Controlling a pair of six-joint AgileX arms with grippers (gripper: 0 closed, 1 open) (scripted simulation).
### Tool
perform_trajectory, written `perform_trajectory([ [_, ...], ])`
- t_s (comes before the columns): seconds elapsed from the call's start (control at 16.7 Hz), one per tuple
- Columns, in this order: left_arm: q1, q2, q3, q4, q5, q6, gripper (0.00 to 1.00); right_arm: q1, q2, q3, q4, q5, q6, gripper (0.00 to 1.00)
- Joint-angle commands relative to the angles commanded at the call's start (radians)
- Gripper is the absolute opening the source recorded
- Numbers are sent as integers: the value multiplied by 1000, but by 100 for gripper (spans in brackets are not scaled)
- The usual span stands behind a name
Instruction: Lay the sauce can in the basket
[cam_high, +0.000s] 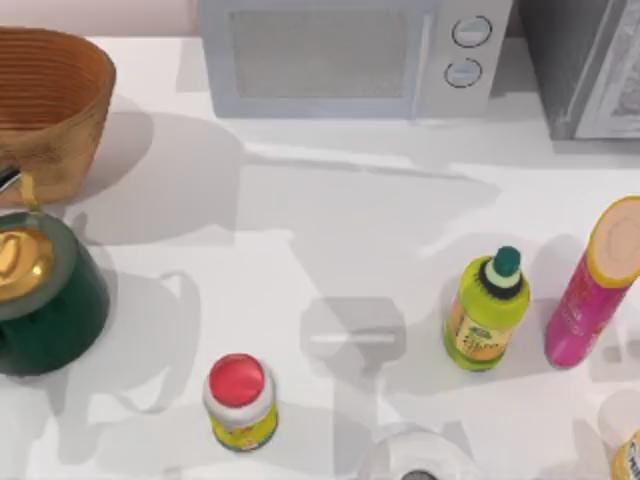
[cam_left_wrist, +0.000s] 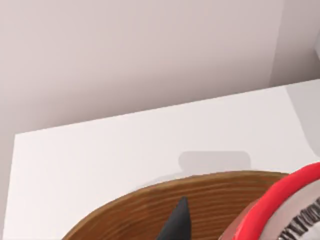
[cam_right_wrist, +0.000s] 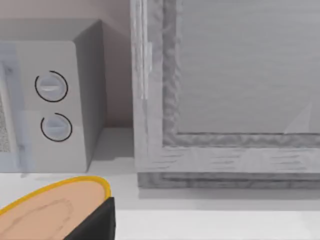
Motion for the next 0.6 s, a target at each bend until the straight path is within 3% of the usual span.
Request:
perform_trajectory([
  [0.24, 27, -6, -5, -83, -18, -142, 0, 0, 0, 0, 0, 0, 0, 100],
  [0.6, 23, -2, -5, -90, -18, -156, 0, 0, 0, 0, 0, 0, 0, 100],
])
